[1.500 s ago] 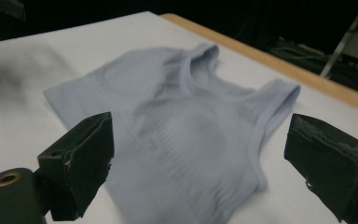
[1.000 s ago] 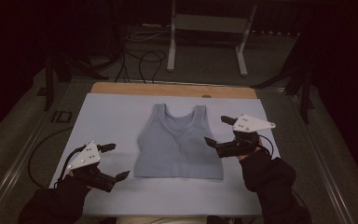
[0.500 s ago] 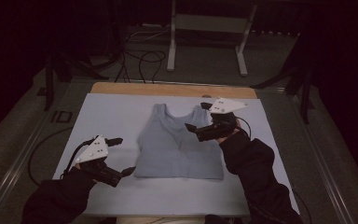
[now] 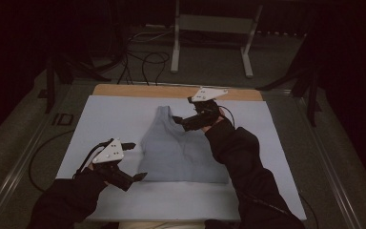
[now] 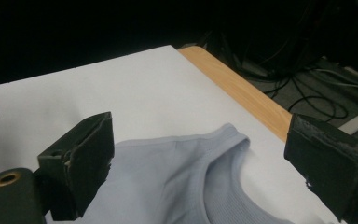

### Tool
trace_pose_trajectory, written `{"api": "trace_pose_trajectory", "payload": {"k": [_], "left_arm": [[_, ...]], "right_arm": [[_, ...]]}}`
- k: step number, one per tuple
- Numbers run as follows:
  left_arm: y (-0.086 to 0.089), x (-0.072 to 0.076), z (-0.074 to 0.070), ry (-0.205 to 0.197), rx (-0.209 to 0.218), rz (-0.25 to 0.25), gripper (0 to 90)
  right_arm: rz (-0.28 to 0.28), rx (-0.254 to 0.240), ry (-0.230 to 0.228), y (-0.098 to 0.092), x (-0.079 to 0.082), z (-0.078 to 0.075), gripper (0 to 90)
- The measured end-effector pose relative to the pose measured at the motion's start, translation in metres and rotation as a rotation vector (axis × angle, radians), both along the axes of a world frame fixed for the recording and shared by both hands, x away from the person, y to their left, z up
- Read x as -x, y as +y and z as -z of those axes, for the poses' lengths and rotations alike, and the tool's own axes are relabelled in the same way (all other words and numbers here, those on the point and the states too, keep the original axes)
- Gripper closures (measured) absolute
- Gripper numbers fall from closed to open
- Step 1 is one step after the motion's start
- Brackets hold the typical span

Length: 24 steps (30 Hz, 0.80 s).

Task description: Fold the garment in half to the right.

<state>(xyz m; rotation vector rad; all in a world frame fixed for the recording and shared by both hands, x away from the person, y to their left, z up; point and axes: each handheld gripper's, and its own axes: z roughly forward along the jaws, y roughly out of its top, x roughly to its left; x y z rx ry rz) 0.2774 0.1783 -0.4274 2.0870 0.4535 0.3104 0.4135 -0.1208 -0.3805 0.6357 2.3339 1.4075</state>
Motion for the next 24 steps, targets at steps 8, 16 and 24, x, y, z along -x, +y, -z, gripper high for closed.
{"api": "trace_pose_trajectory", "payload": {"k": [8,16,24], "left_arm": [[-0.008,-0.005,0.008,0.006,-0.035,0.031,0.1],[-0.011,-0.007,0.014,0.025,-0.07,0.053,0.1],[-0.008,-0.003,0.028,0.064,-0.108,0.057,0.2]], "right_arm": [[-0.002,0.014,0.065,0.021,-0.022,0.018,8.3],[0.009,0.023,0.11,0.041,-0.04,0.033,8.3],[0.017,0.058,0.134,0.061,-0.057,0.047,8.3]]}}
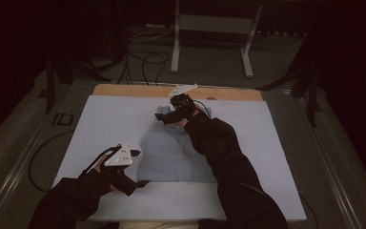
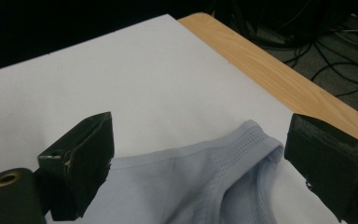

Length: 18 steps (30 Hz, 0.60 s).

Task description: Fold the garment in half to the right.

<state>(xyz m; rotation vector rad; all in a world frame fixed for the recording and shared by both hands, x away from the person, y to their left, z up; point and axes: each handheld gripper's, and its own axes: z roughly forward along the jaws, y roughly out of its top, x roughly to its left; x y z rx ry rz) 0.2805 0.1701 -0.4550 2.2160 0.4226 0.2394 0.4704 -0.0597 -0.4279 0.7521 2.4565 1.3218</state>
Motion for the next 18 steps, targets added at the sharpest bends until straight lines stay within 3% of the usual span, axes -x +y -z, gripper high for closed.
{"api": "trace_pose_trajectory", "payload": {"k": [18], "left_arm": [[0.003,0.004,0.025,0.069,-0.114,0.011,3.3]], "right_arm": [[0.029,0.06,0.078,0.033,-0.042,0.026,10.3]]}}
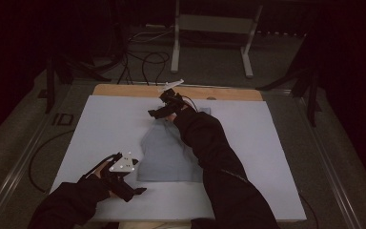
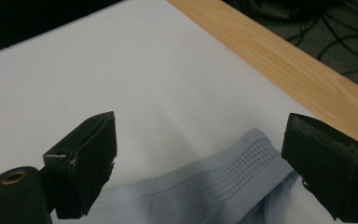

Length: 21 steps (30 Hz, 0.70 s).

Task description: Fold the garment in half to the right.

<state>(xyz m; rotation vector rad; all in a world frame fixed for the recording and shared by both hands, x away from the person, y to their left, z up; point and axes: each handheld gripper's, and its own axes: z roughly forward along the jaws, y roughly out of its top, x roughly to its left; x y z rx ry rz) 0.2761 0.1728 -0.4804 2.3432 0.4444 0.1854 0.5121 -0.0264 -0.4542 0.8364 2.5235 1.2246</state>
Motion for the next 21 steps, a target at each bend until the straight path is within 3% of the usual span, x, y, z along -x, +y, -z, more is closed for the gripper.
{"api": "trace_pose_trajectory", "payload": {"k": [7,11,14,18,21], "left_arm": [[0.0,-0.001,0.008,0.016,-0.037,-0.003,13.5],[0.0,-0.003,0.011,0.037,-0.035,-0.013,16.0],[-0.001,-0.004,0.013,0.04,-0.057,-0.021,17.6],[-0.002,-0.004,0.017,0.05,-0.084,-0.022,22.0],[-0.003,-0.004,0.019,0.066,-0.08,-0.025,25.5]], "right_arm": [[0.04,0.01,0.056,0.006,-0.014,0.014,14.2],[0.071,0.053,0.084,0.011,-0.023,0.025,15.6],[0.112,0.09,0.107,0.014,-0.03,0.032,17.3],[0.127,0.113,0.118,0.018,-0.037,0.038,20.2],[0.123,0.124,0.107,0.019,-0.039,0.04,21.9]]}}
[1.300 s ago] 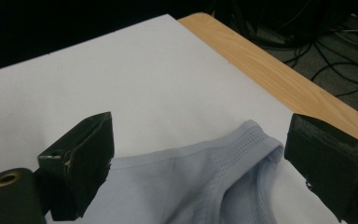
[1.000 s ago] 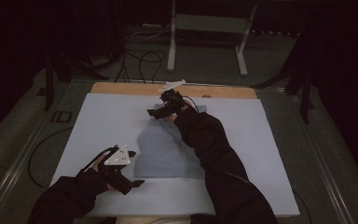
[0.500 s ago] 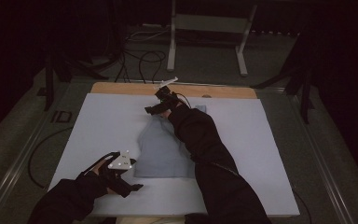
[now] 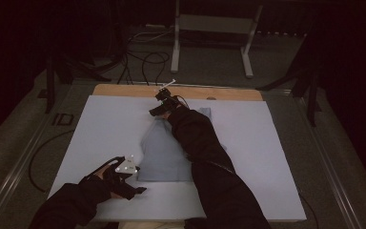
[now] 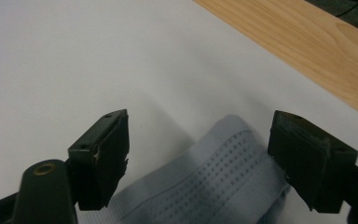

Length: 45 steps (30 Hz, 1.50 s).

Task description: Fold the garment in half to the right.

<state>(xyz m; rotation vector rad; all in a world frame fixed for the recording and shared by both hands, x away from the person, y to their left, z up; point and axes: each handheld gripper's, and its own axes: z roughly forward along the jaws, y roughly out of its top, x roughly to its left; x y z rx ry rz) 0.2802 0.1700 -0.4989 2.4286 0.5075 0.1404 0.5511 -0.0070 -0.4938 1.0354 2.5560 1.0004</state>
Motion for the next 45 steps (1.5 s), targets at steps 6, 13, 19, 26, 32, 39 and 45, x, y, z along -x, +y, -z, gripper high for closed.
{"api": "trace_pose_trajectory", "payload": {"k": [6,13,19,26,32,39,45], "left_arm": [[-0.001,-0.004,0.001,0.013,-0.01,-0.016,34.0],[-0.002,-0.008,0.003,0.024,-0.032,-0.031,41.1],[-0.004,-0.011,0.006,0.045,-0.05,-0.035,44.6],[-0.007,-0.013,0.006,0.046,-0.066,-0.05,47.8],[-0.009,-0.017,0.006,0.04,-0.079,-0.065,55.7],[-0.014,-0.022,0.005,0.033,-0.085,-0.094,65.3],[-0.018,-0.027,0.003,0.059,-0.077,-0.096,83.0]], "right_arm": [[0.005,0.071,0.002,0.003,-0.005,0.009,29.8],[0.013,0.158,-0.012,0.005,-0.006,0.013,54.9],[0.015,0.195,-0.024,0.005,-0.006,0.014,72.5],[0.004,0.189,-0.021,0.003,-0.006,0.009,86.8],[-0.006,0.189,-0.021,0.001,-0.004,0.006,86.9],[-0.011,0.188,-0.024,-0.001,-0.001,0.003,87.0],[-0.025,0.167,-0.019,-0.003,-0.001,0.0,87.1]]}}
